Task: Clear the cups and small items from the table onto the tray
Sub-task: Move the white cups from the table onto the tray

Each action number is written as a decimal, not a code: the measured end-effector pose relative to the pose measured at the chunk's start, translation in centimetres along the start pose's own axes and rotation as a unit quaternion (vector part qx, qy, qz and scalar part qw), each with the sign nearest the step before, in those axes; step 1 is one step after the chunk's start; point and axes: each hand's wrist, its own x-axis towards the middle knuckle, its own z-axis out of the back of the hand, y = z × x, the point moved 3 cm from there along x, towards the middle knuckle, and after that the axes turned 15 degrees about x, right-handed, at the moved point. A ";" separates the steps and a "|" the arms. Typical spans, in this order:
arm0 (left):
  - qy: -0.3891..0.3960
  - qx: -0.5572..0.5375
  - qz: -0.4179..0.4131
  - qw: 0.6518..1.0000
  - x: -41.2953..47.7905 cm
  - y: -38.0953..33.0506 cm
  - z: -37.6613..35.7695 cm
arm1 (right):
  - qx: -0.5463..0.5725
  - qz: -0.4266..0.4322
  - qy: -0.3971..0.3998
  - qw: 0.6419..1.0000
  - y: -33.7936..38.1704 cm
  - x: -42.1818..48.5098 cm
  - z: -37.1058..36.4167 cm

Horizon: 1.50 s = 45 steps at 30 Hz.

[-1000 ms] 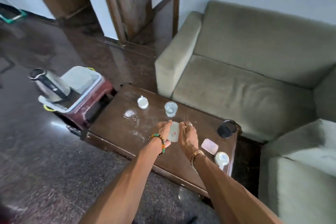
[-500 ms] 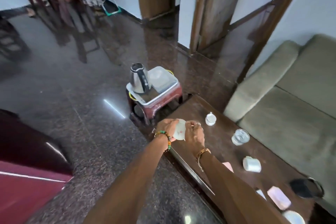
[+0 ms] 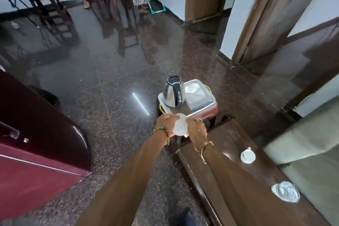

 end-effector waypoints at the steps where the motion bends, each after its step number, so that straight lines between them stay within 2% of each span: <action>1: 0.001 -0.013 -0.007 1.000 0.8 -1.4 0.3 | 0.016 -0.005 0.006 1.000 1.0 1.0 -0.4; 5: -0.008 -0.043 -0.023 0.999 4.0 -5.3 1.2 | 0.022 0.010 0.003 1.000 3.8 6.2 -2.2; 10: 0.008 -0.008 -0.023 1.000 9.3 -6.7 1.9 | 0.051 -0.013 -0.007 0.999 3.4 10.3 -4.1; 15: 0.078 0.024 -0.014 0.997 14.5 -8.2 1.4 | 0.125 -0.063 -0.073 0.987 3.7 14.0 -5.8; 19: 0.120 0.034 -0.036 0.992 17.7 -13.1 1.2 | 0.141 -0.063 -0.093 0.984 6.5 18.0 -6.3; 23: 0.169 0.045 -0.039 0.984 19.2 -17.2 -0.9 | 0.179 -0.054 -0.166 0.968 8.3 20.8 -4.8; 28: 0.210 0.071 -0.028 0.975 20.8 -18.1 -4.8 | 0.204 -0.083 -0.207 0.953 7.8 22.8 -1.9; 33: 0.228 0.127 0.022 0.965 22.2 -16.2 -8.6 | 0.215 -0.134 -0.208 0.945 4.4 24.7 1.1; 37: 0.220 0.124 0.050 0.966 23.1 -16.1 -10.8 | 0.184 -0.138 -0.167 0.959 3.4 26.9 2.3; 43: 0.222 0.123 0.022 0.967 25.9 -19.7 -12.7 | 0.243 -0.138 -0.179 0.943 5.6 30.4 3.3; 45: 0.246 0.111 0.030 0.962 27.2 -21.3 -13.1 | 0.260 -0.131 -0.176 0.940 6.6 31.9 3.3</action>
